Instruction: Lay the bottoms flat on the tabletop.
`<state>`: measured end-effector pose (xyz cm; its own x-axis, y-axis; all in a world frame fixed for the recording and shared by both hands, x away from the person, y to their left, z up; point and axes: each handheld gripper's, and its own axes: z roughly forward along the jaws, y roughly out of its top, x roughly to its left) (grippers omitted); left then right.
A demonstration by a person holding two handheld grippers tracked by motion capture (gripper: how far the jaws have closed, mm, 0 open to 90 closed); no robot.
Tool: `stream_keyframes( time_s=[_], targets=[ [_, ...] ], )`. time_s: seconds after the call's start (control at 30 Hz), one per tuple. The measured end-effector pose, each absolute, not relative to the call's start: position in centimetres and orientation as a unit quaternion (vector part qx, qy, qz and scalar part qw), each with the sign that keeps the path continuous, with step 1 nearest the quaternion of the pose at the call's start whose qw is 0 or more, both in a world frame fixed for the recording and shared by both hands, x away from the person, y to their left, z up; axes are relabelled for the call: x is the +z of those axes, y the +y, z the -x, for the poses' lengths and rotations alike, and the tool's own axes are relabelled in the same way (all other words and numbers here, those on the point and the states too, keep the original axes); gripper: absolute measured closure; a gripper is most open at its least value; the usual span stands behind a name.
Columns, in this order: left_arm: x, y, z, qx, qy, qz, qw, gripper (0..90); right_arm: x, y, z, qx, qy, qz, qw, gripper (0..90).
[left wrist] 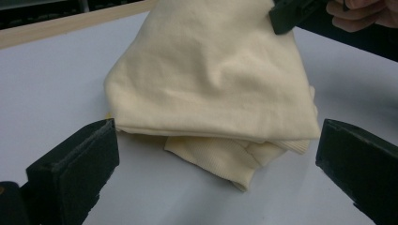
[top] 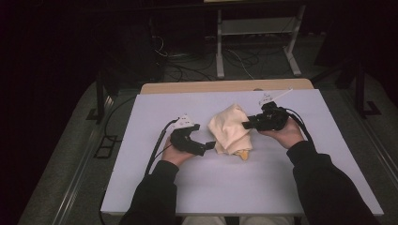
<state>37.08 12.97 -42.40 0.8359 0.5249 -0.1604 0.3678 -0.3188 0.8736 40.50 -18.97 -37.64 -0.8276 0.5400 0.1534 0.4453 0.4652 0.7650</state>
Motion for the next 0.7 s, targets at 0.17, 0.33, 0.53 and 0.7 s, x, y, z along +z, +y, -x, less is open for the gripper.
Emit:
stream_keyframes(
  time_s=[0.17,0.33,0.53,0.7],
  targets=[
    [-42.8,12.5,-37.0,0.069,0.274,-0.813,0.509,0.0,-37.3,-19.0,-40.5,0.424,0.852,-0.297,0.075,81.6],
    [-43.1,11.9,-37.0,0.066,0.27,-0.814,0.51,0.0,-36.9,-20.1,-40.9,0.429,0.835,-0.332,0.089,81.8],
    [-43.5,11.2,-37.1,0.064,0.271,-0.812,0.513,0.0,-36.7,-21.4,-41.2,0.427,0.825,-0.36,0.086,81.7],
    [-44.1,9.6,-37.3,0.06,0.265,-0.821,0.503,0.0,-36.7,-22.0,-41.3,0.429,0.82,-0.371,0.08,81.7]
  ],
)
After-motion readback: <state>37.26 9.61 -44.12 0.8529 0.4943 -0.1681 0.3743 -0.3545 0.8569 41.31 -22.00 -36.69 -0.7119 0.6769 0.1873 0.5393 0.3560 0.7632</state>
